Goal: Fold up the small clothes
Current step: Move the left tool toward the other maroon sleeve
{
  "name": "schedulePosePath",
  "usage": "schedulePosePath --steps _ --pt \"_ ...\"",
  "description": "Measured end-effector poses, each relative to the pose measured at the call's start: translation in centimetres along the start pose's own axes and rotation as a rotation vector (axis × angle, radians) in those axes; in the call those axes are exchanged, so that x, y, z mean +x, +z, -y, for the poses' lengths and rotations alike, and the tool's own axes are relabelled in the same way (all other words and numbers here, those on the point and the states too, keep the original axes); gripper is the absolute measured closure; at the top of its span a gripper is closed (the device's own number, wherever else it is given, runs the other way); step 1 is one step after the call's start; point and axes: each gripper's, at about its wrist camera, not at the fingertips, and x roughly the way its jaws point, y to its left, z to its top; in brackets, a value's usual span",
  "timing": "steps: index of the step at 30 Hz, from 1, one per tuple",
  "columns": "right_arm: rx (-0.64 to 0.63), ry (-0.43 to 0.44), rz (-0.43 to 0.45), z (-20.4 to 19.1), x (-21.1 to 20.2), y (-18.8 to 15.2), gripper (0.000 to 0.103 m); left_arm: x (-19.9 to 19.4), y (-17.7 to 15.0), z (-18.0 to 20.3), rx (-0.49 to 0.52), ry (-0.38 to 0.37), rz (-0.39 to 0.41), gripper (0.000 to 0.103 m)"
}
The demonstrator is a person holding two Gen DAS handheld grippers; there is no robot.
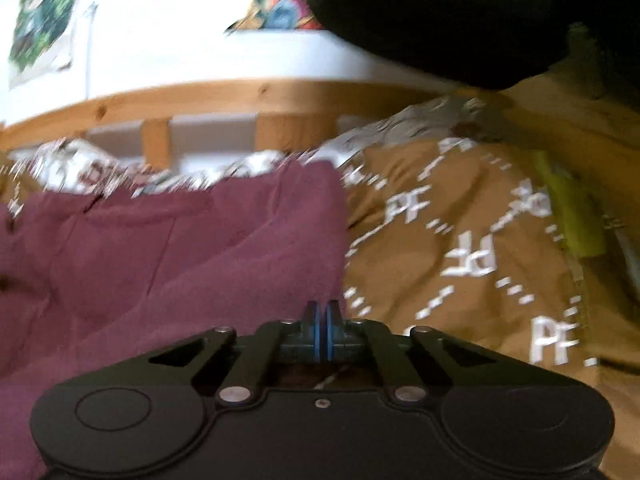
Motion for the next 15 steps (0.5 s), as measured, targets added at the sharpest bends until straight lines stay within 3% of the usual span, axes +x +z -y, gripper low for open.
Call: schedulePosePath --steps 7,9,11,15 --pt "0.022 -0.022 -0.037 0.1 0.5 -0.9 0.1 0.0 0.1 -0.4 -0.009 -0.014 -0.013 0.001" --pt "0.054 -0.017 -0.033 0.3 -0.1 -0.7 0.093 -0.3 0.3 -0.8 -0.032 -0.025 -0.015 0.001" --pt "0.059 -0.019 -0.028 0.2 -0.8 -0.7 0.078 -1.0 0.5 -1.5 -0.065 -0.024 0.0 0.001" --pt "0.059 0.005 -0.024 -0.2 -3.0 -0.7 0.059 -3.2 1.0 -3.7 -0.136 0.019 0.069 0.001"
